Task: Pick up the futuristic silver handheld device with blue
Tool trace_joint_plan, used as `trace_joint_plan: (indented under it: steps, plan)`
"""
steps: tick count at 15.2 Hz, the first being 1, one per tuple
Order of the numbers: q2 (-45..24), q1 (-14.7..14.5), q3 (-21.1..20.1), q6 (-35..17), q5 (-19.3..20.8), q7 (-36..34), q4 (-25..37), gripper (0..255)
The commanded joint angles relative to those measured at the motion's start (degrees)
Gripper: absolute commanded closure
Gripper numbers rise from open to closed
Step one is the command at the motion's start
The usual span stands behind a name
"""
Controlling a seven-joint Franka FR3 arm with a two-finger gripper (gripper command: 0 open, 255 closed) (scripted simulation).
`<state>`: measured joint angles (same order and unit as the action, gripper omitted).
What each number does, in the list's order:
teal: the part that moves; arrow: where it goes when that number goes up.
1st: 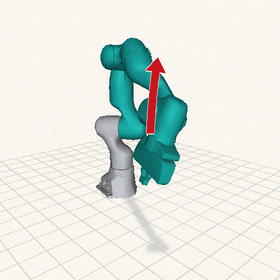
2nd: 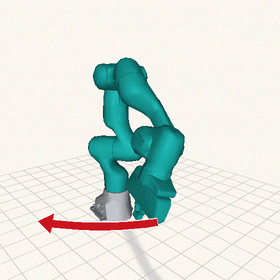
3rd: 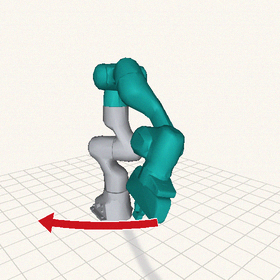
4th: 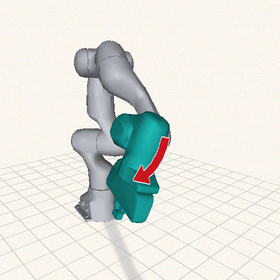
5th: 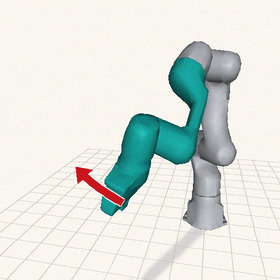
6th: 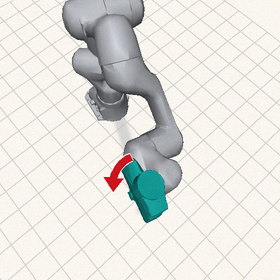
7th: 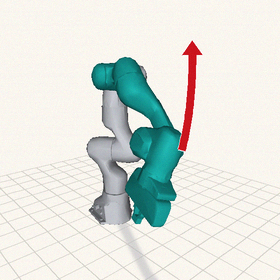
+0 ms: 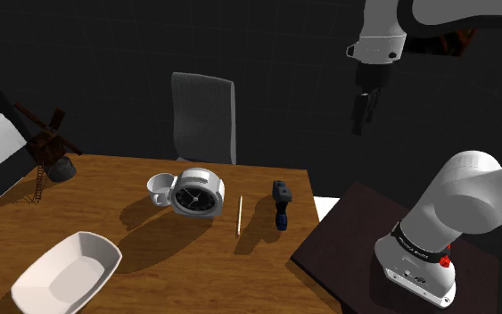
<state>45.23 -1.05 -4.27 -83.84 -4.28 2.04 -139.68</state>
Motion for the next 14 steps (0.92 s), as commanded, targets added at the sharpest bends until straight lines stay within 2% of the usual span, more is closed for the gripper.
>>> trace_joint_plan:
  steps: [1,8,14]
  plan:
    - [0.00,0.00,0.00,0.00,0.00,0.00,0.00,0]
    - [-2.54,0.32,-6.11,-15.28,-6.04,-10.41,-9.96,0]
    - [-9.99,0.49,-11.96,-30.39,-10.78,-18.87,-14.96,0]
